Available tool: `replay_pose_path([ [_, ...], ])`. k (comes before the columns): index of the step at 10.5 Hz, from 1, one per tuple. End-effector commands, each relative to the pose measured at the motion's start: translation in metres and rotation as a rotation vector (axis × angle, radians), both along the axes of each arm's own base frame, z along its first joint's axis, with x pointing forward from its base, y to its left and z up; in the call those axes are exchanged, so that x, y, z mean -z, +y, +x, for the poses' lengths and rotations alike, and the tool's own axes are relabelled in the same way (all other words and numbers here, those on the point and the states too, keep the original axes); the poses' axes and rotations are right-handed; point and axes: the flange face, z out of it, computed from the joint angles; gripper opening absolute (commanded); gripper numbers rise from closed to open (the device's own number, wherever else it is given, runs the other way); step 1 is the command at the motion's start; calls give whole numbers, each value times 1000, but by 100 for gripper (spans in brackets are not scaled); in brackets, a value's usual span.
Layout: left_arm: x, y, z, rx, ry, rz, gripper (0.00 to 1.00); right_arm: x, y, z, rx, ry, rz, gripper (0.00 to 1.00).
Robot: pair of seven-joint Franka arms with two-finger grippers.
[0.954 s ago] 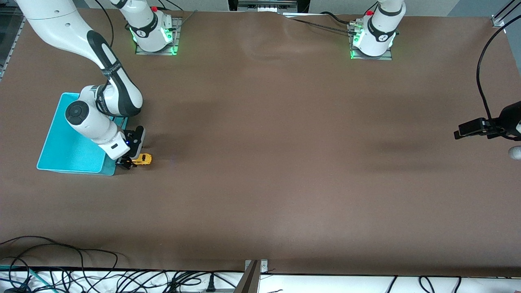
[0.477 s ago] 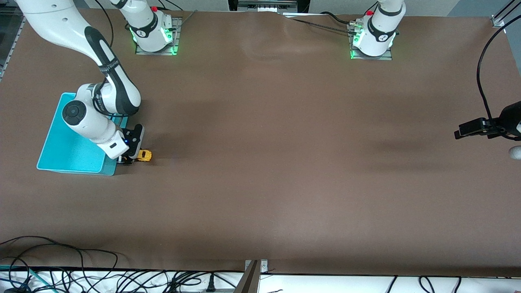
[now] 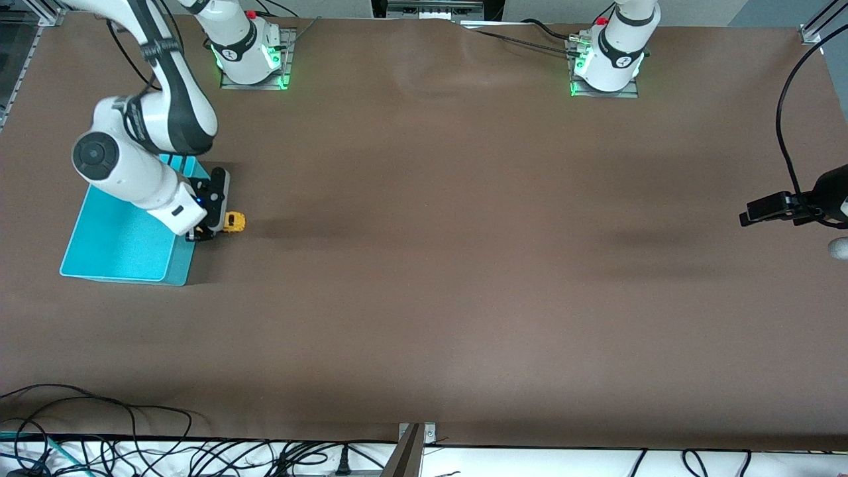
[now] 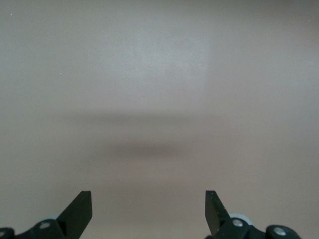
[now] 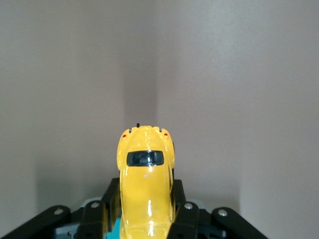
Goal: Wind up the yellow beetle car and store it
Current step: 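Lift the car with the right gripper over the blue box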
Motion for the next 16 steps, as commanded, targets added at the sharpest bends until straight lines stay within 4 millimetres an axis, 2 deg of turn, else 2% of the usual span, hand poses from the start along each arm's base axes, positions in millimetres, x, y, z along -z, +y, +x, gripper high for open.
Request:
replay_pose_path([
  [1,-7,0,-5,17,-1,-13,100,-34,-18,-12,-80,-1,-3,0],
  [2,-8,0,-5,19,-1,-13,100,-39,-32,-14,-115,6,0,0],
  [5,-8,-2,-5,20,-3,-14,100,-40,-103,-19,-257,31,29,0],
  [7,-8,-2,-5,20,-3,-15,100,-32,-147,-23,-342,35,53,0],
  [9,-9,-3,-5,23,-4,-18,100,-25,-180,-30,-398,40,69,0],
  [11,-9,-10,-4,33,-8,-26,100,1,-216,-34,-464,45,97,0],
  [13,-8,-5,-4,24,-6,-27,100,24,-251,-48,-520,48,127,0],
  [16,-8,-5,-4,25,-6,-27,100,58,-271,-69,-535,41,142,0],
])
